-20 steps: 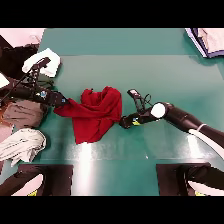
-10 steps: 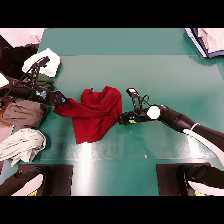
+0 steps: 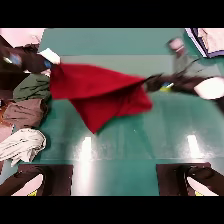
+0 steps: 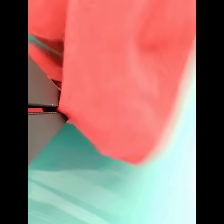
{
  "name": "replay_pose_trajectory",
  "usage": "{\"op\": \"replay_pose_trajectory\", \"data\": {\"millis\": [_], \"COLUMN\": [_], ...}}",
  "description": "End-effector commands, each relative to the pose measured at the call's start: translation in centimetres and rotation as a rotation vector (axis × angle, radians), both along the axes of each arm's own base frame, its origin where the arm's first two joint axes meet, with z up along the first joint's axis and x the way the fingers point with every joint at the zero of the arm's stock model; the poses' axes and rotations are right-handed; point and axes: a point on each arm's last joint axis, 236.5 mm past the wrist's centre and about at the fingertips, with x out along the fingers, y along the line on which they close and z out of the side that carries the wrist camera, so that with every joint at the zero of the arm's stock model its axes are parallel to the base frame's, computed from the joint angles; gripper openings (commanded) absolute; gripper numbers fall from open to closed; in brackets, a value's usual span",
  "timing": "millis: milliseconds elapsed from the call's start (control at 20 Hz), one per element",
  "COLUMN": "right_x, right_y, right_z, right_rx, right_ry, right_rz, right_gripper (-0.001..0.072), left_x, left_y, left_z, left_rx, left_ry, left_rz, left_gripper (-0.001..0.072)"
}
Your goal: Fold the shirts.
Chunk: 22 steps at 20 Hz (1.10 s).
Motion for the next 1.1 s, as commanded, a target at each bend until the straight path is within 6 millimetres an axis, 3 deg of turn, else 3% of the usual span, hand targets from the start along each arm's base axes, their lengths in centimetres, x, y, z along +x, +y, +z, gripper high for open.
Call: {"op": "replay_pose_trajectory", "data": {"millis": [0, 150, 350, 550, 650, 750, 850, 1050], "right_x": [-3.0, -6.8, -11.8, -14.0, -13.4, -10.9, -7.0, 2.1], "right_y": [-6.0, -8.1, -9.4, -10.1, -10.3, -10.0, -9.0, -5.3], "right_z": [11.7, 19.0, 26.0, 29.2, 29.2, 27.5, 23.6, 9.7], "right_rx": [-0.01, -0.002, -0.009, -0.061, -0.094, -0.108, -0.112, -0.153], "right_ry": [-0.199, -0.358, -0.516, -0.553, -0.506, -0.397, -0.24, 0.118], "right_rz": [-0.1, -0.14, -0.167, -0.172, -0.164, -0.135, -0.089, 0.015], "right_gripper": [0.0011, 0.0011, 0.0011, 0.0011, 0.0011, 0.0011, 0.0011, 0.0011], "left_x": [-3.6, -8.5, -14.6, -19.2, -19.5, -15.5, -10.0, -2.0], "left_y": [-2.0, -3.7, -5.3, -5.4, -4.8, -2.7, -0.1, 1.5], "left_z": [11.3, 17.2, 21.2, 23.2, 22.8, 19.1, 12.5, -5.4], "left_rx": [-0.099, -0.151, -0.223, -0.231, -0.192, -0.085, 0.01, 0.026], "left_ry": [-0.237, -0.362, -0.414, -0.501, -0.51, -0.417, -0.241, 0.157], "left_rz": [-0.076, -0.18, -0.287, -0.306, -0.275, -0.16, -0.034, 0.077], "left_gripper": [0.0023, 0.0023, 0.0023, 0.0023, 0.0023, 0.0023, 0.0023, 0.0023]}}
